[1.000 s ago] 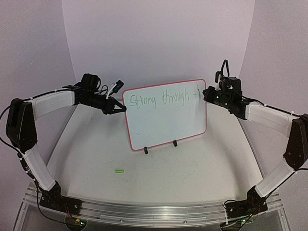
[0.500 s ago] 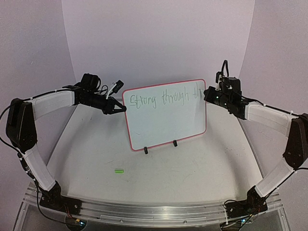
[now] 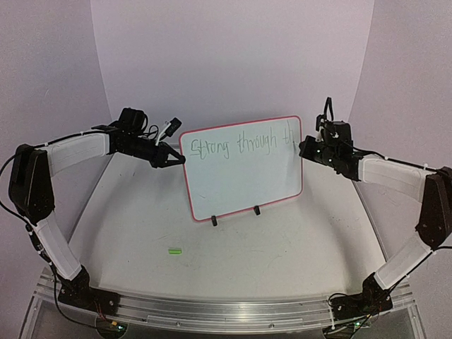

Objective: Write a sentence on the whiteboard
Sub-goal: Write a sentence at the center of the board.

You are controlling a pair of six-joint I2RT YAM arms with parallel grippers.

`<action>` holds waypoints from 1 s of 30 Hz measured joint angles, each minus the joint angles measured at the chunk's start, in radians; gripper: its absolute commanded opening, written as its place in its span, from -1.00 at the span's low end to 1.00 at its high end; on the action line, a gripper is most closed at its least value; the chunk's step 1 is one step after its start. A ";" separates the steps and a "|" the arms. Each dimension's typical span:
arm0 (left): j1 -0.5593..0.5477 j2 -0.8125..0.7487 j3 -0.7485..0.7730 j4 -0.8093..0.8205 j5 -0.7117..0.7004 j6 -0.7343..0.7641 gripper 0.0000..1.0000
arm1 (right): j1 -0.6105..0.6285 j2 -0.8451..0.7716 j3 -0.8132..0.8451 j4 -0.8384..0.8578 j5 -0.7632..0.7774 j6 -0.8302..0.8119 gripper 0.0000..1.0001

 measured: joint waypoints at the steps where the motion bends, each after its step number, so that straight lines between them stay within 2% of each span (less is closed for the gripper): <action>1: 0.000 0.000 0.000 0.000 0.000 0.000 -1.00 | 0.000 -0.003 -0.002 -0.001 0.000 0.001 -1.00; 12: -0.001 0.000 0.000 0.001 0.004 0.003 -1.00 | 0.000 -0.085 -0.004 -0.003 0.006 0.001 -1.00; 30: -0.001 0.000 0.000 0.001 0.004 0.004 -1.00 | 0.000 0.001 0.046 -0.014 0.029 -0.035 -1.00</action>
